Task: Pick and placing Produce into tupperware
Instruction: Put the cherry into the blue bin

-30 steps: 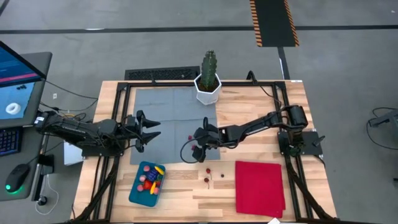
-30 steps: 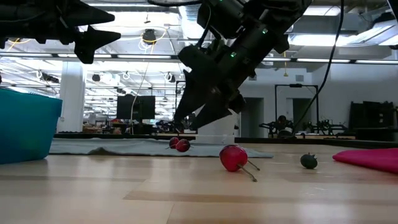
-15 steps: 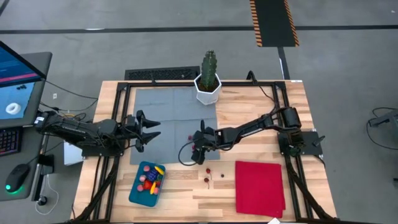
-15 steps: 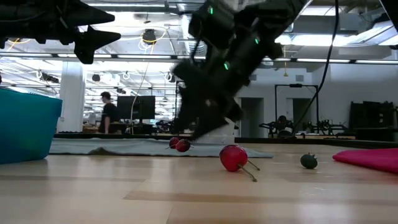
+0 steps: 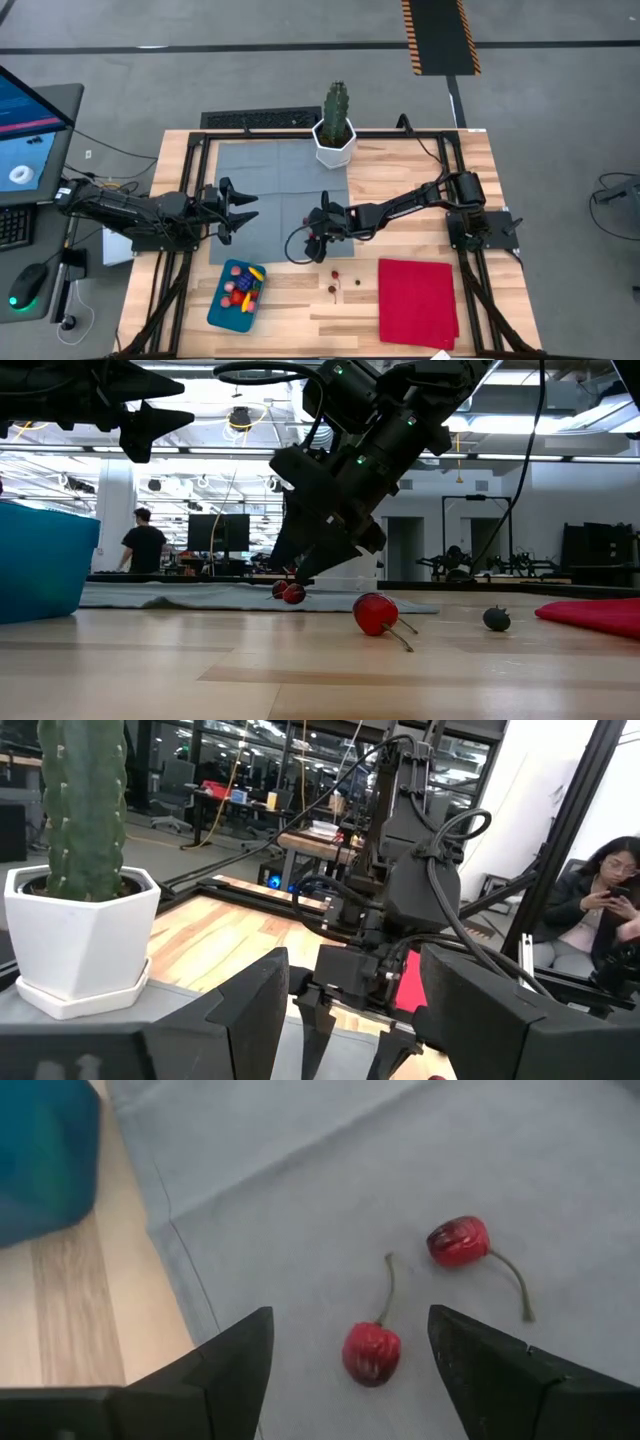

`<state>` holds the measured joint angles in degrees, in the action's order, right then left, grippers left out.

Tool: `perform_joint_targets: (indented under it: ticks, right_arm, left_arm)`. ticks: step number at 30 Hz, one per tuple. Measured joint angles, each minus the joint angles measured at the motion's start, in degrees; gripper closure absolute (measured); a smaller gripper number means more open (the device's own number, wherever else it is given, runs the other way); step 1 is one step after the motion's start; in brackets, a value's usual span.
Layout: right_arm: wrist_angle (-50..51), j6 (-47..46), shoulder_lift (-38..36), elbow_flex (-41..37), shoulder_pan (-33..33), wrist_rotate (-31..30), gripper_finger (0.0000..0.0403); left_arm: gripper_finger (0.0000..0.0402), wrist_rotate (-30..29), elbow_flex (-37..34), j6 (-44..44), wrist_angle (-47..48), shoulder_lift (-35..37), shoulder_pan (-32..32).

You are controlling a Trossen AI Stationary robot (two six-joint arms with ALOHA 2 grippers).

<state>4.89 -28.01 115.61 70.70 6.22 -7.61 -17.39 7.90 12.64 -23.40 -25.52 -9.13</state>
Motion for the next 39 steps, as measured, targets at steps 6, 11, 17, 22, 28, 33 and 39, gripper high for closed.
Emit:
perform_joint_targets:
  ticks: [6,11,17,22,28,33,39]
  right_arm:
    - [0.0,0.0,0.0,0.0,0.0,0.0,0.0117]
    - [0.1,-0.8,0.0,0.0,0.0,0.2,0.0117]
    - [0.7,-1.5,0.0,0.0,-0.1,-0.1,0.0117]
    - [2.7,-3.9,0.0,0.0,-0.4,-1.7,0.0117]
    - [1.3,-4.6,4.8,1.6,-0.3,-0.7,0.0117]
    - [2.2,-3.2,8.1,5.8,0.4,-0.8,0.0117]
    - [7.8,-2.2,7.2,9.0,0.9,0.7,0.0124]
  left_arm:
    - [0.0184,0.0,0.0,0.0,-0.1,0.0,0.0]
    - [0.0184,0.0,0.0,0.0,-0.1,0.0,0.0]
    - [0.0184,0.0,0.0,0.0,-0.1,0.0,0.0]
    - [0.0184,0.0,0.0,0.0,-0.1,0.0,0.0]
    - [0.0184,0.0,0.0,0.0,-0.3,0.0,0.0]
    - [0.0184,0.2,0.0,0.0,-0.3,0.0,0.0]
    - [0.0184,0.2,0.0,0.0,0.1,-0.1,0.0]
